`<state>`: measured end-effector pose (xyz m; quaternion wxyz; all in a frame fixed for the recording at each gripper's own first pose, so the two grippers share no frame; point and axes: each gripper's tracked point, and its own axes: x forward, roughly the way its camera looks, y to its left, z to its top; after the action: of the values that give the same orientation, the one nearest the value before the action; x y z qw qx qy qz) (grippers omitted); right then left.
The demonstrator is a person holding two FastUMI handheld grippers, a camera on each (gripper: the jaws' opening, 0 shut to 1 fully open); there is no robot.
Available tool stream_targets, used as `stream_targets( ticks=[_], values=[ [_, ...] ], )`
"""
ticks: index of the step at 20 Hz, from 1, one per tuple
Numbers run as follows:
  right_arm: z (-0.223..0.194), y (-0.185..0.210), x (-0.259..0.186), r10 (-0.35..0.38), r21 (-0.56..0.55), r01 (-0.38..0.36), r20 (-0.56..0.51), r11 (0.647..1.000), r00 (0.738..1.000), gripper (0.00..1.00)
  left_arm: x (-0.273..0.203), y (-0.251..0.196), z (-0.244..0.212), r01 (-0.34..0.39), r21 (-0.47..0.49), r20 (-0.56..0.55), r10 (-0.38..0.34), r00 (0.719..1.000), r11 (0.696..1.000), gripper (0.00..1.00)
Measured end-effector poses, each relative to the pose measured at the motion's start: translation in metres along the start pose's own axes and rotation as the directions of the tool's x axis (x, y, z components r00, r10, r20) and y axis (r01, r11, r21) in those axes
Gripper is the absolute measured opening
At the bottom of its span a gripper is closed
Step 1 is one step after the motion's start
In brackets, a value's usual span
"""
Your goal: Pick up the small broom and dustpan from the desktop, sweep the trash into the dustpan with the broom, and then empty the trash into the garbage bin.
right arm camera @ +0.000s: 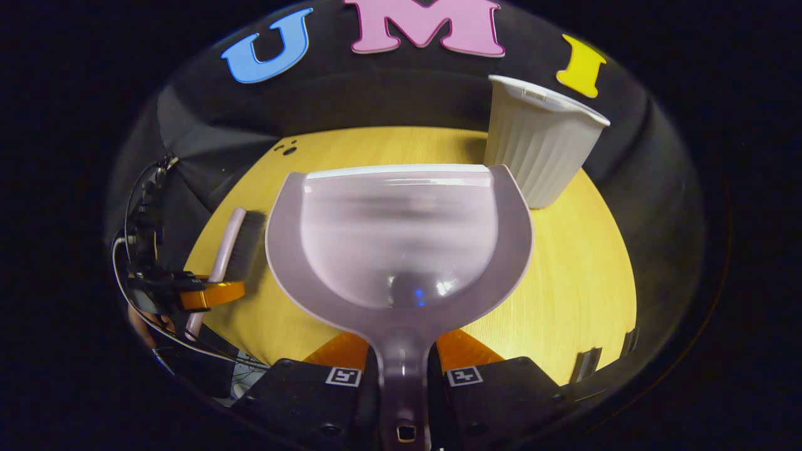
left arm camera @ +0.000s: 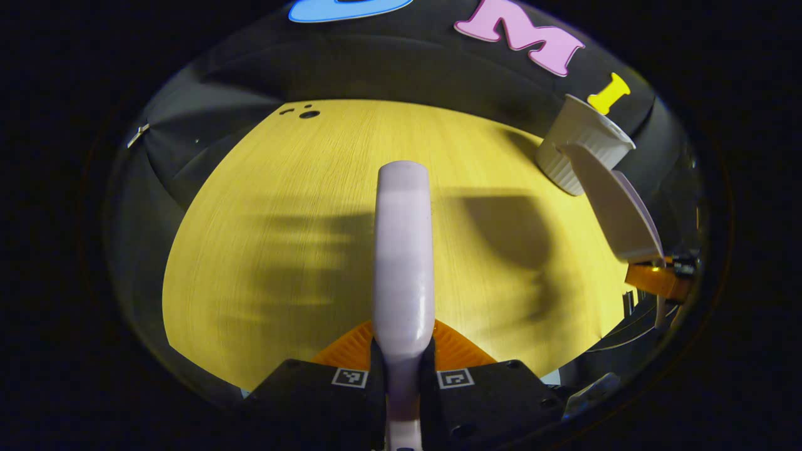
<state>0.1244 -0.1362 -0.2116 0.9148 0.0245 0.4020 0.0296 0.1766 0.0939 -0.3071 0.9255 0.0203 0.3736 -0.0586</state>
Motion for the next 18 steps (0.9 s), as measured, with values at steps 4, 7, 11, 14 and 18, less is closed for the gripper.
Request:
stream_targets(
  ticks=[4,7,11,14,18],
  values=[
    [0.027,0.006,-0.020,0.004,0.031,-0.001,-0.120,1.000,0.993,0.34,0.014,0.007,-0.005,-0.081,0.035,-0.092,0.084,0.992,0.996,0.26],
    [0.042,0.005,-0.027,0.008,0.057,0.001,-0.172,0.998,0.985,0.34,0.025,0.007,-0.007,-0.125,0.084,-0.149,0.137,0.979,0.989,0.25],
    [0.049,0.007,-0.029,0.012,0.044,-0.003,-0.214,0.999,0.977,0.31,0.029,-0.003,-0.003,-0.164,0.166,-0.170,0.192,0.966,0.972,0.27],
    [0.043,0.020,-0.027,0.003,0.000,-0.003,-0.237,1.000,0.972,0.36,0.034,-0.005,0.001,-0.169,0.212,-0.175,0.207,0.963,0.963,0.30],
    [0.041,0.026,-0.028,0.048,0.040,-0.039,-0.251,0.998,0.967,0.39,0.032,-0.005,-0.003,-0.178,0.161,-0.188,0.207,0.960,0.971,0.35]
  ],
)
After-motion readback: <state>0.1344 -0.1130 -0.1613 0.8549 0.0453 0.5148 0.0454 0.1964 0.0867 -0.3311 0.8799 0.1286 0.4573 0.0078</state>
